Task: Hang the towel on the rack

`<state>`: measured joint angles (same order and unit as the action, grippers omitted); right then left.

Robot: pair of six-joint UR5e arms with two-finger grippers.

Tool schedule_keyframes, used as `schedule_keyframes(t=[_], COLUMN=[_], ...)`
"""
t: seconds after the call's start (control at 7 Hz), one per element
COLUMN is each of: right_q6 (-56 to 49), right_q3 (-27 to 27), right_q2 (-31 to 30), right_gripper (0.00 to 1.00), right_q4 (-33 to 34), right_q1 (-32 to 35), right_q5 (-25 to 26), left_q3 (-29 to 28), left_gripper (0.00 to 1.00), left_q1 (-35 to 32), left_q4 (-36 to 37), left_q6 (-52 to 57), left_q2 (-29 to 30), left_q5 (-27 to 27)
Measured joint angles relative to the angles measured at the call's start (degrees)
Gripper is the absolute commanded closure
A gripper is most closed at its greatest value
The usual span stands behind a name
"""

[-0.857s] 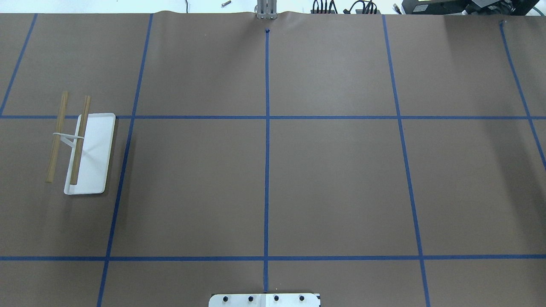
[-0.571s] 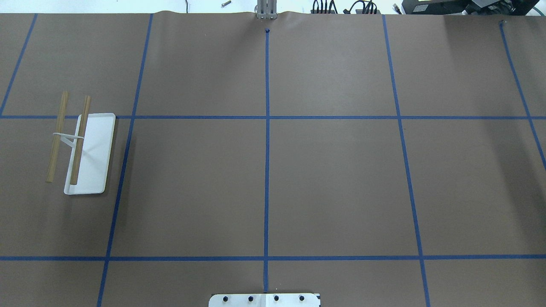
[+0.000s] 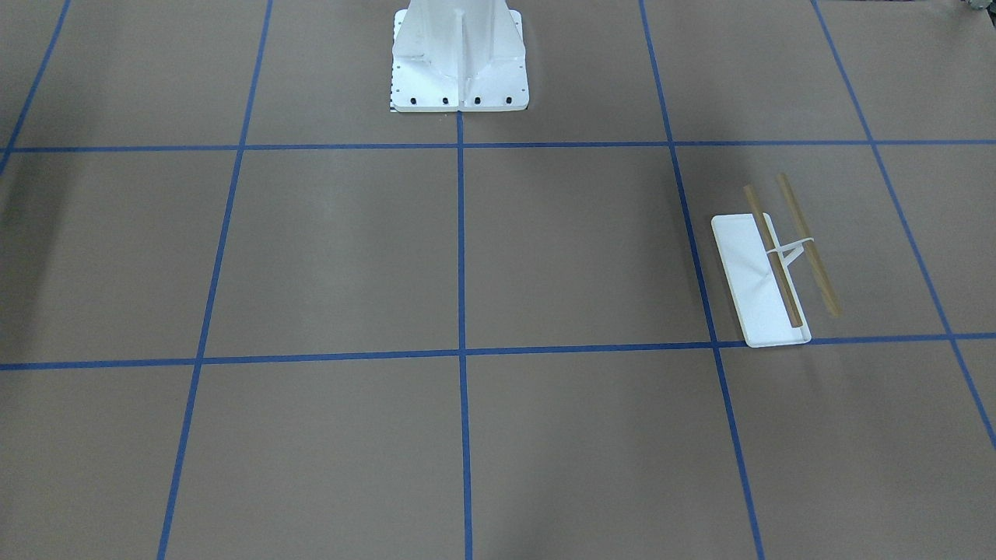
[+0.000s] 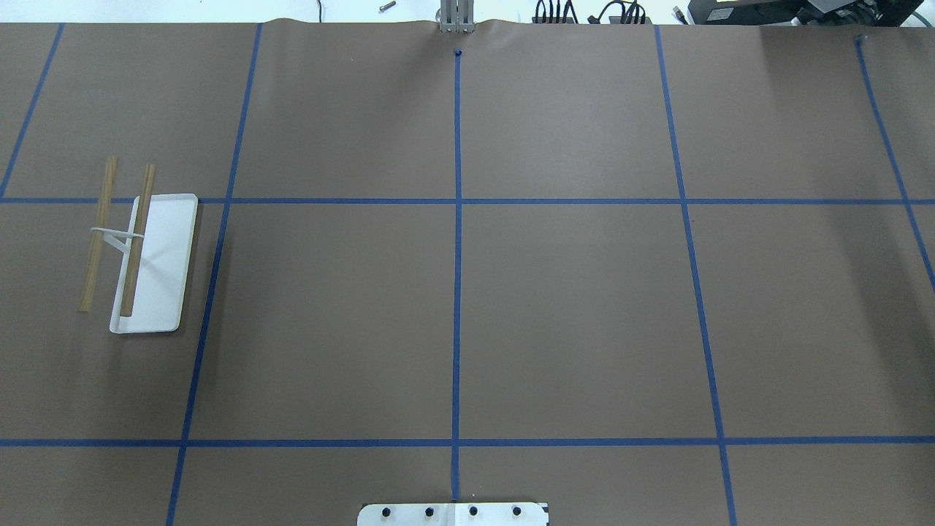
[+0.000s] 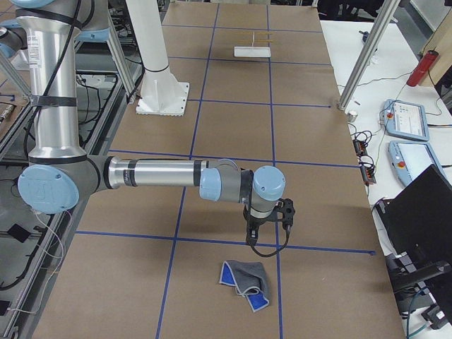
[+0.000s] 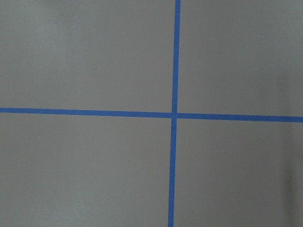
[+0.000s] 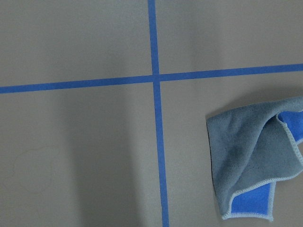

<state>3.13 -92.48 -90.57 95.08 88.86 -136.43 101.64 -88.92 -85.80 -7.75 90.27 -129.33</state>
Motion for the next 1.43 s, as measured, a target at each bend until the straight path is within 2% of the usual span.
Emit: schedule_keyframes(t=[1.0, 1.43], right_q6=[0.0, -1.32], right_q3=[-0.38, 0.58], right_q2=[0.28, -0.06], right_gripper=[0.0, 0.0], right_q4=[-0.36, -0.83], right_q1=[-0.12, -0.17], right_q5=[2.82, 5.88], left_q3=[1.4, 2.29], left_gripper=[0.02, 0.02], left_q1=[0.35, 0.67], left_q4=[-0.76, -1.52], left_q6=[0.2, -5.48], left_q2=[-0.08, 1.07], left_q5=[-0.27, -0.3])
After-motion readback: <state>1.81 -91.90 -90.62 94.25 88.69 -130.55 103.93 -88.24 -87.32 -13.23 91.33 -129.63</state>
